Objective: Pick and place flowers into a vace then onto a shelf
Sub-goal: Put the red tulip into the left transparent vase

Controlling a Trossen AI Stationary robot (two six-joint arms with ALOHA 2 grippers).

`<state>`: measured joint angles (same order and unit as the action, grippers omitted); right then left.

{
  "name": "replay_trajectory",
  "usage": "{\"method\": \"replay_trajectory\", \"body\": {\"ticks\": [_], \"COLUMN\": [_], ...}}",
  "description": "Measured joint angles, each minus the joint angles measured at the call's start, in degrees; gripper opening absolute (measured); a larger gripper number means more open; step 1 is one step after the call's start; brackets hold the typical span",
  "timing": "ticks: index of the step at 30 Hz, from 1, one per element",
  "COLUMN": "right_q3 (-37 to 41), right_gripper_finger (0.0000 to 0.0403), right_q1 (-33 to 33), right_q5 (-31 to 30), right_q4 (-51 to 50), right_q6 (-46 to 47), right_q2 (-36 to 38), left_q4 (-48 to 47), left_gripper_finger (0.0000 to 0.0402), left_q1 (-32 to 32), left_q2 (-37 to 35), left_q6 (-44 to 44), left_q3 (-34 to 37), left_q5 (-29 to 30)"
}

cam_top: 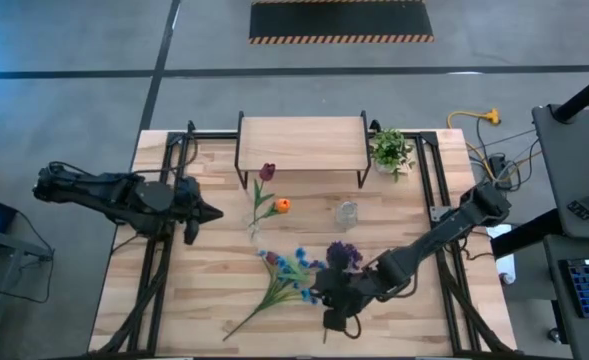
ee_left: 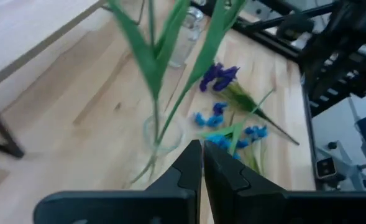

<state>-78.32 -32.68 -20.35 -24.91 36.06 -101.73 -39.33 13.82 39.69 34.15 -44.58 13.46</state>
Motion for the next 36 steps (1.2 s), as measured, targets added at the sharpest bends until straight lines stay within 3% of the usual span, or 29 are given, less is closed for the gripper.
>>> {"method": "replay_trajectory", "body": {"ticks": [8, 12, 20, 26, 29, 36], "right_q3": [0.00, -0.02, 0.15, 1.53, 1.64, 2.12], "right_gripper_finger": [0.0080, 0.0092, 0.0126, 0.0147, 0.0152, 0.0148], "right_q1": [0.43, 0.86, 3.74, 6.19, 6.57, 6.33], "right_q5": [1.33, 0.94, 1.12, 5.44, 5.43, 7.26], "right_q4": [0.24, -0.07, -2.34, -3.49, -3.30, -3.25], "right_q6": [4.96, 5.99, 4.62, 3.49, 3.30, 3.07], "right_q2": [-4.06, -4.91, -5.05, -5.40, -5.40, -5.40], "left_q4": [2.52, 2.47, -4.75, -7.20, -3.08, 16.88], "left_gripper_finger": [0.0000, 0.0000, 0.0000, 0.0000, 0.0000, 0.0000], "left_q1": [2.84, 4.26, 7.30, 8.96, 9.83, 13.57], "left_q2": [9.07, 10.24, 5.39, 2.37, 0.72, -5.43], "left_q6": [-4.76, -6.95, -7.56, -7.56, -7.08, -5.99], "left_q3": [0.13, -0.07, 0.00, 3.37, 7.91, 19.67], "left_q5": [-5.94, -6.21, -6.21, -4.14, -3.93, -2.35]}}
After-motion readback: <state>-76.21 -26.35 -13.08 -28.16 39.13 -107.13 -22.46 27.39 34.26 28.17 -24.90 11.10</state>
